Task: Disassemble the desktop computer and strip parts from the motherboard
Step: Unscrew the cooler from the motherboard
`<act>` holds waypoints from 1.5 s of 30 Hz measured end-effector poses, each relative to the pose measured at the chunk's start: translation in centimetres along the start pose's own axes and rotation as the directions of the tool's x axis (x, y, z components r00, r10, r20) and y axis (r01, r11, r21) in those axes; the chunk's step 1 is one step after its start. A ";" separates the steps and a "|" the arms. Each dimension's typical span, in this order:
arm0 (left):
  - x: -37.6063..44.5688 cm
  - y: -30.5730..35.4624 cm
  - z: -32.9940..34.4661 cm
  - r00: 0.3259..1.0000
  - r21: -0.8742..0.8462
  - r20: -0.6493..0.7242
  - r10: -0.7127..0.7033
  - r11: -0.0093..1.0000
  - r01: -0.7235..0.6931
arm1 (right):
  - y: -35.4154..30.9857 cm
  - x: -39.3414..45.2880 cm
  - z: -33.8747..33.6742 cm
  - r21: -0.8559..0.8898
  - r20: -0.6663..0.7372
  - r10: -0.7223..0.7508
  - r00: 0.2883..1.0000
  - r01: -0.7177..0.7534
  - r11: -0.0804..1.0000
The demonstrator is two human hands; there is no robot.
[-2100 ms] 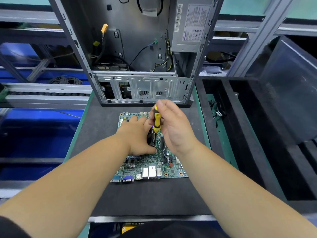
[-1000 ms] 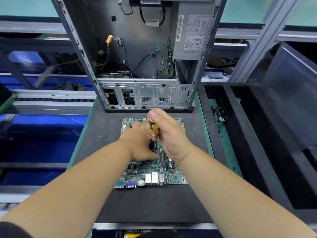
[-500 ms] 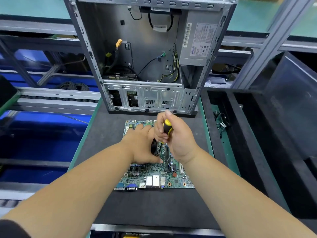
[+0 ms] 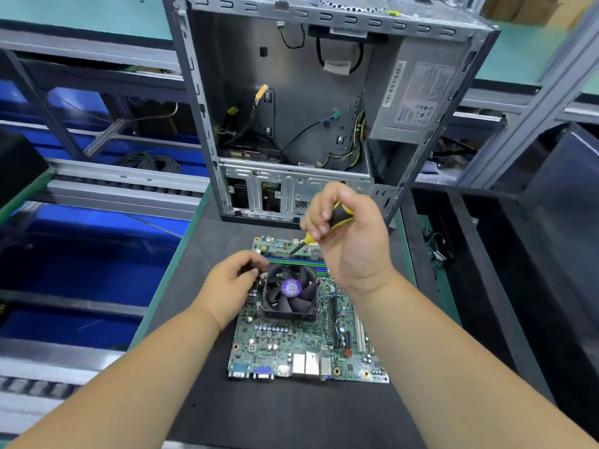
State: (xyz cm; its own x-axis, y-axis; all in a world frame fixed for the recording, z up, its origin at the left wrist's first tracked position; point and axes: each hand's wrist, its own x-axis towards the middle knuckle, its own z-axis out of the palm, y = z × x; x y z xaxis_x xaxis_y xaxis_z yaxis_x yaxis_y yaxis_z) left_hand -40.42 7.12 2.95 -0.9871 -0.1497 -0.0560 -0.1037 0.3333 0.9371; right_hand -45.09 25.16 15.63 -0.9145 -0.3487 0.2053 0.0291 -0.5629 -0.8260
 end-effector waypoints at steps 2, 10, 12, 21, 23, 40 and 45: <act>0.1 -0.2 0.0 1.000 -0.028 -0.007 0.028 0.999 -0.028 | 0.9 0.6 0.8 -0.013 0.031 0.015 0.999 -0.014 1.000; -0.3 -0.7 -0.6 0.997 -0.119 0.037 0.070 0.991 -0.065 | 4.1 1.6 2.0 -0.125 0.048 0.097 0.994 -0.090 0.988; -0.3 -0.9 -0.6 0.996 -0.144 0.047 0.072 0.987 -0.064 | 4.7 1.6 2.0 -0.140 0.047 0.121 0.992 -0.113 0.984; -0.1 -1.6 0.0 0.998 -0.149 -0.027 0.061 0.987 -0.064 | 5.8 1.8 1.6 -0.242 0.095 0.148 0.984 -0.122 0.963; -0.2 -1.7 0.0 0.996 -0.133 -0.035 0.084 0.987 -0.088 | 5.9 1.8 1.5 -0.262 0.106 0.143 0.984 -0.112 0.959; -0.7 -2.9 0.5 0.910 0.339 -0.021 0.415 0.859 -0.384 | 5.7 2.5 2.6 -0.366 0.246 0.321 0.915 -0.219 0.904; -0.5 -3.1 0.5 0.909 0.331 -0.012 0.416 0.860 -0.389 | 5.7 2.5 2.3 -0.347 0.152 0.316 0.936 -0.249 0.904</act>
State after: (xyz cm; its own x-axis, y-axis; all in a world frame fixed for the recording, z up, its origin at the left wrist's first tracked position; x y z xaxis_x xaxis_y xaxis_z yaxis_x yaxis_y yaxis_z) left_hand -39.64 6.61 -0.08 -0.9391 -0.0088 0.3437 0.2548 0.6531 0.7131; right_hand -46.27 19.30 12.65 -0.7859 -0.6182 0.0106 0.1144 -0.1623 -0.9801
